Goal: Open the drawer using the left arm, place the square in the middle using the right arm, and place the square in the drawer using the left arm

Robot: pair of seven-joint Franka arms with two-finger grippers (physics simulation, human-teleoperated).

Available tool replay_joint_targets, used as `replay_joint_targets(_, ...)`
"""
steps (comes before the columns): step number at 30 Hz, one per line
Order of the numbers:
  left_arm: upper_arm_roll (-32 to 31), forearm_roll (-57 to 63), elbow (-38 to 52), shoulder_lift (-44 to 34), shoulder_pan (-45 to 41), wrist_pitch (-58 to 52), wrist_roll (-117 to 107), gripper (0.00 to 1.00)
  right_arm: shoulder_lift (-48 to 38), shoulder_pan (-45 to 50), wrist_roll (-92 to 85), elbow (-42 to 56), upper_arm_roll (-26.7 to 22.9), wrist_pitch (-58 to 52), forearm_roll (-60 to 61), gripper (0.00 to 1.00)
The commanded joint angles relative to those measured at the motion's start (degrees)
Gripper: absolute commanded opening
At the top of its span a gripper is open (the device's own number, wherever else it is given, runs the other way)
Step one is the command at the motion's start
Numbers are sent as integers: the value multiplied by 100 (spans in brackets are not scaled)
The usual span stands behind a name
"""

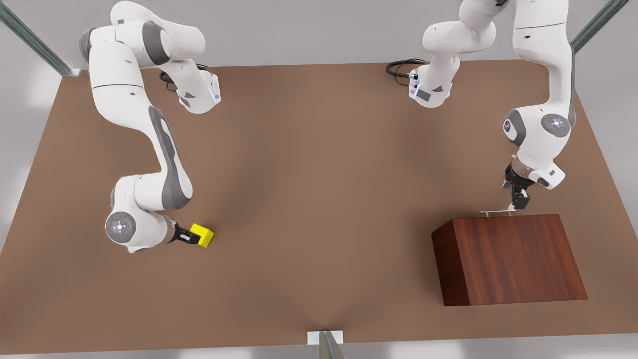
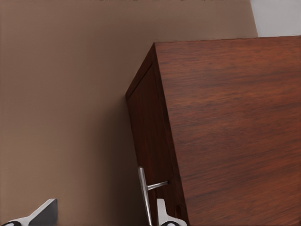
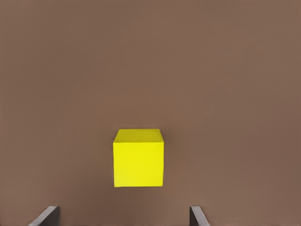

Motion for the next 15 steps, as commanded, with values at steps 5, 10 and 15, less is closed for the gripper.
replay_joint_targets(5,-9,3,0,18,-94,62,0,100,272,83,106,-78,-1,170,176,100)
replay_joint_targets(10,-9,3,0,114,-103,264,0,100,501,-234,-527,-412,-53,794,71,100)
replay_joint_targets(15,-9,11,0,272,-112,247,0,100,536,-199,-509,-517,-18,961,281,100)
